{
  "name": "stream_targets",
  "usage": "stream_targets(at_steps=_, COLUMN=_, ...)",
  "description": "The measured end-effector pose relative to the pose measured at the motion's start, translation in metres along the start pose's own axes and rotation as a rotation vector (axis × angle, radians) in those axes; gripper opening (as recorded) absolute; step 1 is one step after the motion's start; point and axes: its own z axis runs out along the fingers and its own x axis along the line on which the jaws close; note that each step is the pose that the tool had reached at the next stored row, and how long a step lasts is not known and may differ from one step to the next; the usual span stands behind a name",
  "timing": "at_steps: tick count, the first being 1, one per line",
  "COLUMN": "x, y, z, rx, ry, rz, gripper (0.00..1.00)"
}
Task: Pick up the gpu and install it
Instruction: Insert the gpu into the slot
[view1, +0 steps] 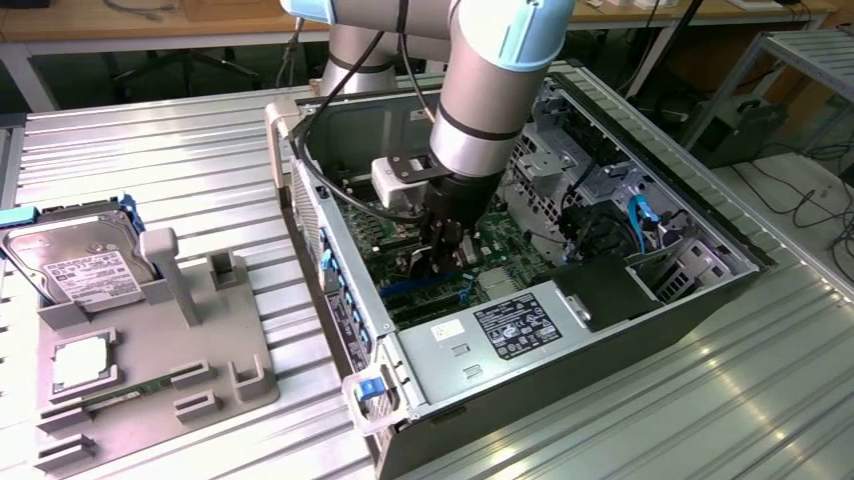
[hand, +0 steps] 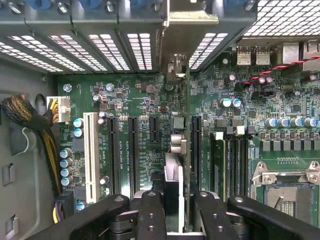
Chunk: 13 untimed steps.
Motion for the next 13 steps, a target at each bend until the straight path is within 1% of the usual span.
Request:
stream_targets(at_steps=4, x=0.0010, y=-0.0002, z=0.0004, rx=-0.0001, ry=0.0001, rz=0.000, gripper=0.27)
stream_targets(at_steps=7, x=0.0010, y=-0.0002, z=0.0005, rx=0.0000, ry=0.0014, rz=0.000, gripper=0.27)
stream_targets(at_steps=9, x=0.0011, y=-0.0003, z=0.0005, rx=0.0001, ry=0.0060, rz=0.000, gripper=0.27)
stream_targets(at_steps=11, x=0.0011, y=-0.0001, z=-0.0005, rx=0.0000, ry=0.0084, rz=0.000, gripper=0.27)
stream_targets(at_steps=13, x=0.0011, y=-0.0001, z=-0.0026, rx=0.0004, ry=0.0127, rz=0.000, gripper=0.27)
